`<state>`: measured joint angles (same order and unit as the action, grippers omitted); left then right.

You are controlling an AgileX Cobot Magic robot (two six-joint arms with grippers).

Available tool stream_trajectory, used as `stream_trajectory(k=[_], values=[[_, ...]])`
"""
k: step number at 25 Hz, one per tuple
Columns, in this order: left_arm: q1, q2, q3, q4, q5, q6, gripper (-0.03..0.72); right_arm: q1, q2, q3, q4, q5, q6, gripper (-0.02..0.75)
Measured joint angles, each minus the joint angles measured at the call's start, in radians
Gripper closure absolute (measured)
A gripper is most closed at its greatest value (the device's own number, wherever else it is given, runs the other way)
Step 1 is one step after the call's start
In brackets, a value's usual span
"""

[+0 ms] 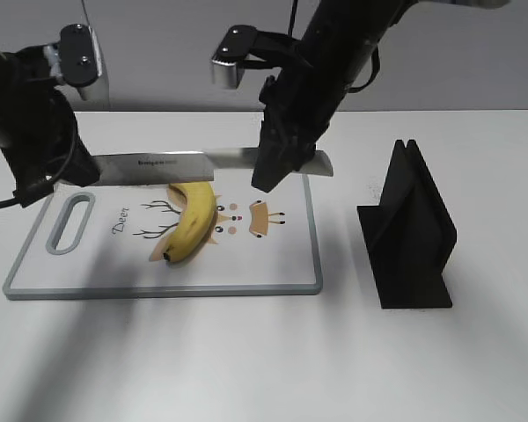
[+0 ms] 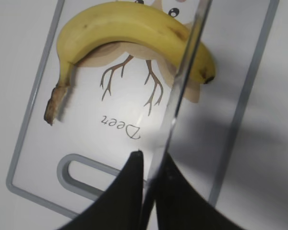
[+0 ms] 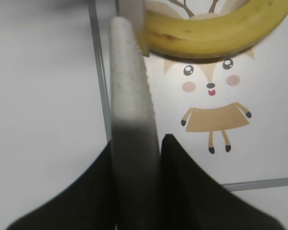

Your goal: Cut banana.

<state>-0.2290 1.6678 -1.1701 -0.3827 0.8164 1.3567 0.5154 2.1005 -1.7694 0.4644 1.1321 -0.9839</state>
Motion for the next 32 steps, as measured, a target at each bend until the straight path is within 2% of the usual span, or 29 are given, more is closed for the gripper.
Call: stream_trajectory(k=[9, 32], values=[[-0.077, 0.076, 0.006, 0.037, -0.084, -0.003, 0.653, -0.005, 0.032, 0.000, -0.060, 0.053, 0.060, 0.526], [-0.079, 0.189, 0.007, 0.037, -0.066, -0.009, 0.658, -0.005, 0.127, 0.001, -0.044, 0.066, 0.082, 0.524]])
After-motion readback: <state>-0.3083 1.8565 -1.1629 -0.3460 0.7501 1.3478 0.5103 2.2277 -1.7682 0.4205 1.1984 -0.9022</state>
